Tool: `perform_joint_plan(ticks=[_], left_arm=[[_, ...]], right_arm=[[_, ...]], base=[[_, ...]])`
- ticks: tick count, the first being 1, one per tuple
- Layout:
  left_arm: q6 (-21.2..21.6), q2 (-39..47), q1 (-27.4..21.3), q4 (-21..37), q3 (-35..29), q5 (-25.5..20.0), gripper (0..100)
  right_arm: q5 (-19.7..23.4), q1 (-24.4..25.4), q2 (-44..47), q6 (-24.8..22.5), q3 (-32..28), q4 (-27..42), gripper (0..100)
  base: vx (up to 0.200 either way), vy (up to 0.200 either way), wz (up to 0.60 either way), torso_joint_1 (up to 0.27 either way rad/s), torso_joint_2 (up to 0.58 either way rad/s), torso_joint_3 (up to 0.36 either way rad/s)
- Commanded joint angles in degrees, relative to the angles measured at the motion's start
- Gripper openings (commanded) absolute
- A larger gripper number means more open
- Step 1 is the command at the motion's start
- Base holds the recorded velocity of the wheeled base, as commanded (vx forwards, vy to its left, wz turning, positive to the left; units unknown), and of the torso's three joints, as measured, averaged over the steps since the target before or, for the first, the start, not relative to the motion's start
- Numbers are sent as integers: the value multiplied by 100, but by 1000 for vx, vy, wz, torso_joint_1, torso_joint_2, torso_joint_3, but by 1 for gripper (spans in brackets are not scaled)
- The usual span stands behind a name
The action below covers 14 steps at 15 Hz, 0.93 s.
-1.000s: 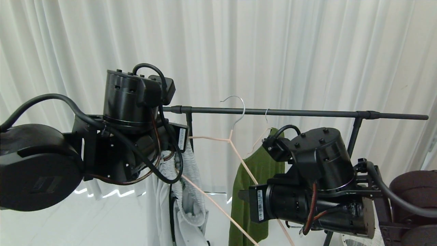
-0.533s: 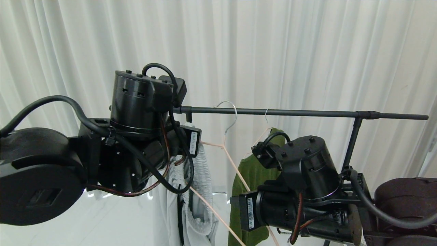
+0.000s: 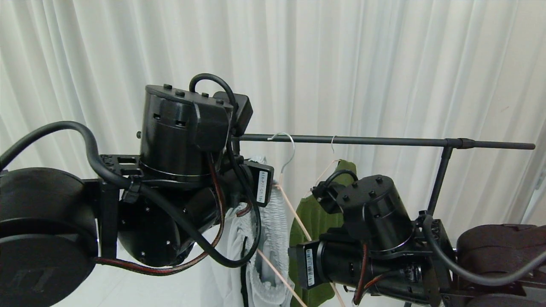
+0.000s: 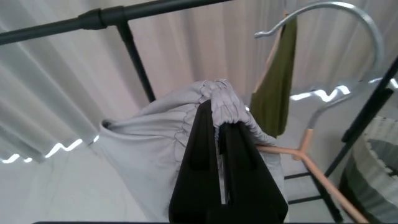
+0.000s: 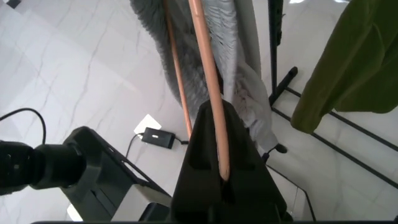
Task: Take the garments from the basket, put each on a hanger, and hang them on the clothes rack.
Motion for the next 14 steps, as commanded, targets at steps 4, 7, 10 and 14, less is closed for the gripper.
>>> perform_joint_plan(ticks=[4, 7, 10, 14], left_arm=[[-83, -286, -38, -38, 22, -447, 0], [-83, -339, -38, -38, 39, -535, 0], [-83, -339, -38, -179, 48, -535, 0], [-74, -339, -82, -223, 250, -614, 0]], right_arm=[[-96, -555, -67, -645, 453, -765, 0], [-52, -854, -67, -1146, 831, -1776, 0], [88, -977, -182, -1401, 1217, -2286, 0], [88, -968, -322, -1419, 1261, -2295, 0]], base=[[0, 0, 0, 0, 0, 0], [0, 0, 0, 0, 0, 0], [0, 0, 0, 0, 0, 0], [0, 0, 0, 0, 0, 0]])
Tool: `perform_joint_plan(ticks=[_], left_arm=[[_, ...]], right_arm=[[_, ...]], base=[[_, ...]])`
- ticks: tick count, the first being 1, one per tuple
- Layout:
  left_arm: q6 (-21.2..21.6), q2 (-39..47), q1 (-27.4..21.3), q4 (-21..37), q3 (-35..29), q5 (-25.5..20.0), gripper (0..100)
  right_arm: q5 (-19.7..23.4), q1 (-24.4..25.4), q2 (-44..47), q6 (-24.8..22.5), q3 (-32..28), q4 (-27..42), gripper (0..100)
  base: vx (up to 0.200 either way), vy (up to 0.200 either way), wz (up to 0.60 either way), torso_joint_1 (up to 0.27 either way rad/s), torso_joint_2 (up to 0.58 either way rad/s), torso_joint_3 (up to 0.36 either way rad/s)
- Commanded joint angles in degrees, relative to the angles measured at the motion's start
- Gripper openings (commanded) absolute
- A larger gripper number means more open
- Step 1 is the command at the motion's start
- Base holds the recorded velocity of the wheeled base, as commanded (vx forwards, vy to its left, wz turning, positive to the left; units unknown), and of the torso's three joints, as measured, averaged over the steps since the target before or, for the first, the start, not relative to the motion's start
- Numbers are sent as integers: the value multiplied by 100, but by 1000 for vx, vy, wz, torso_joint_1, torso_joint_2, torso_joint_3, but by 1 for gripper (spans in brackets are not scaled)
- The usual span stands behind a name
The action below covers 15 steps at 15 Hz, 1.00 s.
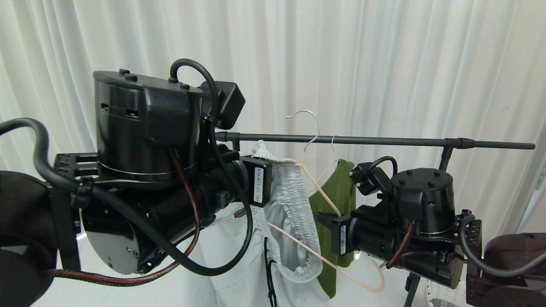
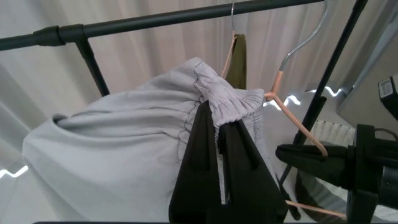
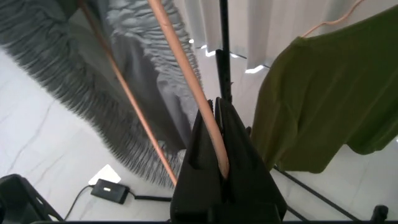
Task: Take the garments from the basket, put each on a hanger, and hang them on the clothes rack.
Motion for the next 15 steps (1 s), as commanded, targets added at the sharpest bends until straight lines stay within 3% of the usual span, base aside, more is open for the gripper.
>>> perform_joint_plan(ticks=[1, 9, 15], left_arm=[[0, -2, -62, -6, 77, -3, 0], [9, -2, -71, -217, 138, -285, 0], [36, -46, -167, -524, 384, -320, 0]], right_arm=[[-2, 6, -84, -3, 12, -24, 0], [183, 85, -242, -284, 416, -833, 0], [183, 85, -259, -320, 513, -921, 0]], base=[[0, 0, 0, 0, 0, 0], [0, 0, 0, 0, 0, 0], [0, 0, 0, 0, 0, 0]])
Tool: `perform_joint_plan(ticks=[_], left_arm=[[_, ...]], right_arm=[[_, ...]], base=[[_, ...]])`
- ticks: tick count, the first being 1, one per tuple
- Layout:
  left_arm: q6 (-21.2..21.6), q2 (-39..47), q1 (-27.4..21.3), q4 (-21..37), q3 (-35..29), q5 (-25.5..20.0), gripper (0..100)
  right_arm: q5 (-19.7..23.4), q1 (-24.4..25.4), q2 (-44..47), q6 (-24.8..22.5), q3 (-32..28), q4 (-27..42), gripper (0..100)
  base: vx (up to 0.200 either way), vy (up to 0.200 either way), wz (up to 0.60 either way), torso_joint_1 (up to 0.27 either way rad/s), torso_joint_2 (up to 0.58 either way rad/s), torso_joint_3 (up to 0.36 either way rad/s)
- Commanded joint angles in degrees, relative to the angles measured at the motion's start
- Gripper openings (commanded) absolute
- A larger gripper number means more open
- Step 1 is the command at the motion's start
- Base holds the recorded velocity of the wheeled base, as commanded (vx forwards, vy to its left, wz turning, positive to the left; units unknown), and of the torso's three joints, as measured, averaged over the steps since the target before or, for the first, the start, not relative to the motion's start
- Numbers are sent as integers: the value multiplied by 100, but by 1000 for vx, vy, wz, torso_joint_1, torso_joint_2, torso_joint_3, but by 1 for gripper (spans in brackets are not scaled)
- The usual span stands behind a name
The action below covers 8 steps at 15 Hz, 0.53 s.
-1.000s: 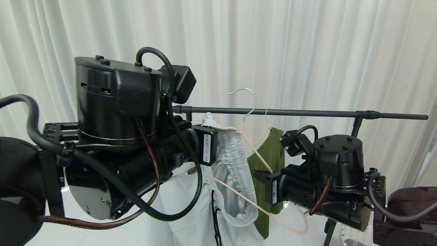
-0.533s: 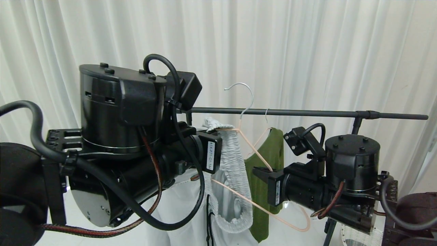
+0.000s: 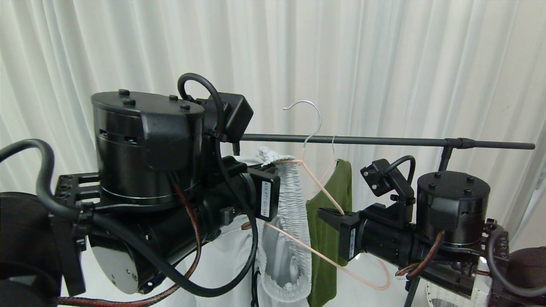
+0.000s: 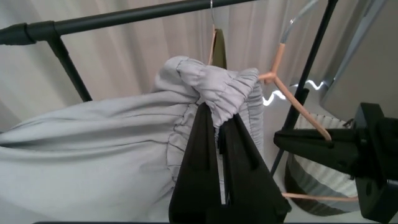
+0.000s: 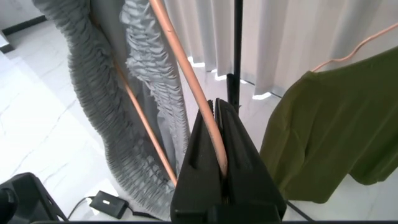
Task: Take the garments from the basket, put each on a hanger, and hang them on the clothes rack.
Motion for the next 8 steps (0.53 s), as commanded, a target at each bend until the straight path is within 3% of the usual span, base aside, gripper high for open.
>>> perform_joint_plan(ticks=[1, 3, 4, 7, 8], left_arm=[[3, -33, -41, -1, 3, -10, 0], [21, -95, -94, -1, 20, -19, 0], [56, -103, -94, -1, 20, -28, 100], [82, -138, -94, -1, 38, -19, 100], [82, -218, -94, -1, 91, -19, 100]], right_arm=[[1, 2, -3, 3, 7, 0, 0], [1, 2, -3, 3, 7, 0, 0], [1, 2, -3, 3, -2, 0, 0], [-17, 2, -30, 12, 7, -44, 0], [-8, 2, -39, 12, 112, -361, 0]], base=[[0, 0, 0, 0, 0, 0], [0, 0, 0, 0, 0, 0], [0, 0, 0, 0, 0, 0], [0, 0, 0, 0, 0, 0], [0, 0, 0, 0, 0, 0]])
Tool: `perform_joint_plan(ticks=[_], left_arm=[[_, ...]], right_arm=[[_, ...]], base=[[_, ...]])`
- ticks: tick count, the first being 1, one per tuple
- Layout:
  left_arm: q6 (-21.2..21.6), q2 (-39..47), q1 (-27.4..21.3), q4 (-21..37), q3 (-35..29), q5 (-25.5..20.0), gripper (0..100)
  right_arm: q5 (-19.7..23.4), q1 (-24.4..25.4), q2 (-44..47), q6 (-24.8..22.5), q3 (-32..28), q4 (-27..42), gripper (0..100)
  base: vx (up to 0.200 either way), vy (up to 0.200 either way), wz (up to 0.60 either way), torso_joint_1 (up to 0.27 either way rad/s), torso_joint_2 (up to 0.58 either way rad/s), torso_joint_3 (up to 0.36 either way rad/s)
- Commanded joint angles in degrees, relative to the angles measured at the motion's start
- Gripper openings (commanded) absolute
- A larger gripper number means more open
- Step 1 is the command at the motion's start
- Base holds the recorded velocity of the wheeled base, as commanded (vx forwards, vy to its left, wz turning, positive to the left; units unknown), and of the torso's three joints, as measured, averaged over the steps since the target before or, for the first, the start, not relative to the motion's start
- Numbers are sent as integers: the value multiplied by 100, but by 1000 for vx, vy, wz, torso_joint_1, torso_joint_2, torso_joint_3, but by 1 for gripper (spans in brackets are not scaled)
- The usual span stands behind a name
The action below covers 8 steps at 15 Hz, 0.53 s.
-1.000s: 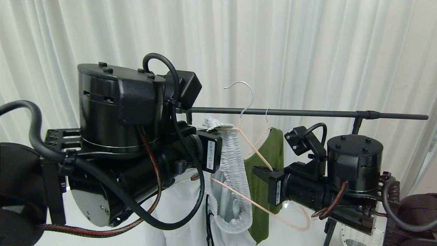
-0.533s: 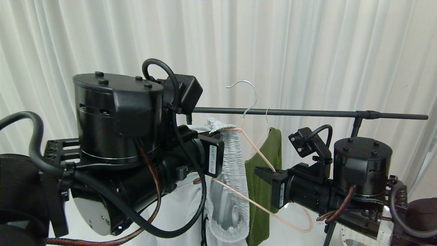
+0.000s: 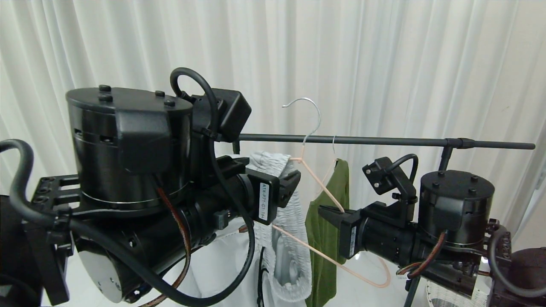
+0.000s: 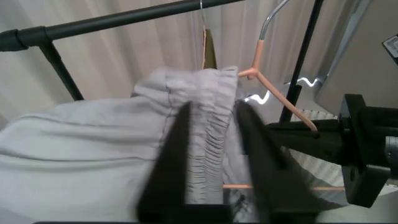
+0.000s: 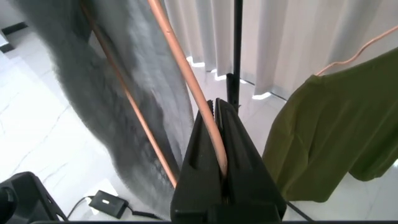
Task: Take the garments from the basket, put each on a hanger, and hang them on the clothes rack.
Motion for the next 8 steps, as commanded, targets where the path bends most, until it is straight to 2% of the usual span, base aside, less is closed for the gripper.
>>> perform_joint_plan(ticks=[1, 3, 5, 8], left_arm=[[14, -148, -9, 3, 86, 8, 100], [23, -280, 0, 3, 147, 8, 100], [49, -438, 0, 3, 253, -1, 100], [735, -790, 9, -5, 736, 8, 100]], right_arm=[[57, -7, -19, 4, 201, -390, 0], [163, -24, -28, -5, 412, -759, 0], [163, -147, -19, -14, 439, -785, 0], [171, -464, -28, -260, 483, -776, 0]], base=[[0, 0, 0, 0, 0, 0], [0, 0, 0, 0, 0, 0], [0, 0, 0, 0, 0, 0], [0, 0, 0, 0, 0, 0]])
